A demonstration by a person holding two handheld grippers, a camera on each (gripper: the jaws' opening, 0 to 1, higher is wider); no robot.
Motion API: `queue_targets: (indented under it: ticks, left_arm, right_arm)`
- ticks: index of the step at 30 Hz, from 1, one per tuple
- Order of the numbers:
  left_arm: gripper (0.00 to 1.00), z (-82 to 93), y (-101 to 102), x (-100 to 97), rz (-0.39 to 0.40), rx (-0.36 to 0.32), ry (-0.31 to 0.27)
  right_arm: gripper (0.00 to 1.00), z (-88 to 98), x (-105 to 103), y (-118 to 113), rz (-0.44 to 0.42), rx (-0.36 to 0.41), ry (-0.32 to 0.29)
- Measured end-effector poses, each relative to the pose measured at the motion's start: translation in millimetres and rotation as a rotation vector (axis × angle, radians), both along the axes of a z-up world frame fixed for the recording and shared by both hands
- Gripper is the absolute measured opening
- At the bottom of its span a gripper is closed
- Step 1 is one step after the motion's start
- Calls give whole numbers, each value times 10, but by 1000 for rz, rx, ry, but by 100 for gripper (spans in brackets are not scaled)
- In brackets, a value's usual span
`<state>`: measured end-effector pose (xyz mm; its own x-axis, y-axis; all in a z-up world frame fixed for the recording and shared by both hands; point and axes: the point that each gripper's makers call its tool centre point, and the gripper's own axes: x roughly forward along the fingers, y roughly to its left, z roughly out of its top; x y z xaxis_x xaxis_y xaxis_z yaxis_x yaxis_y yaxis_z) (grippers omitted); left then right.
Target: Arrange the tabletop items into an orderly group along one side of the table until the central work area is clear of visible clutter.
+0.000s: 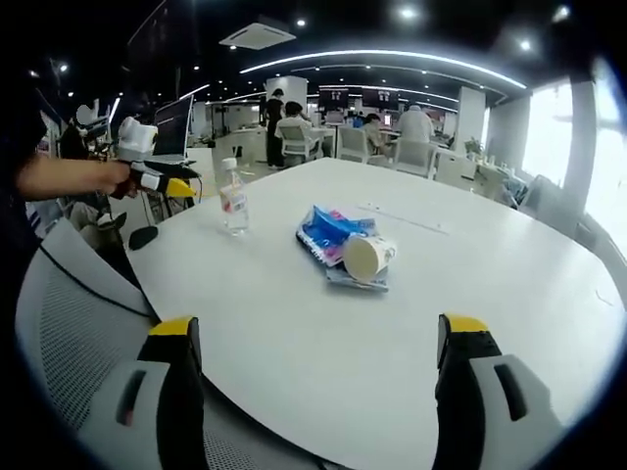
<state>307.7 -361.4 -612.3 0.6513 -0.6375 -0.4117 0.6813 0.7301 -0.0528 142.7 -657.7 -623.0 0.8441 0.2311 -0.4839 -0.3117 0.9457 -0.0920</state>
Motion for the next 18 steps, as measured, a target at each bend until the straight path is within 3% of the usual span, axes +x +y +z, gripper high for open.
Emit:
queue_targets:
  ticks: [7, 18]
  left_arm:
    - [97, 110, -62, -294, -15, 14, -41]
    - [100, 211, -159, -545, -43, 20, -62]
  right_arm:
    - [100, 23, 14, -18, -10, -3, -13]
    - [100, 21, 15, 0, -4, -2, -11]
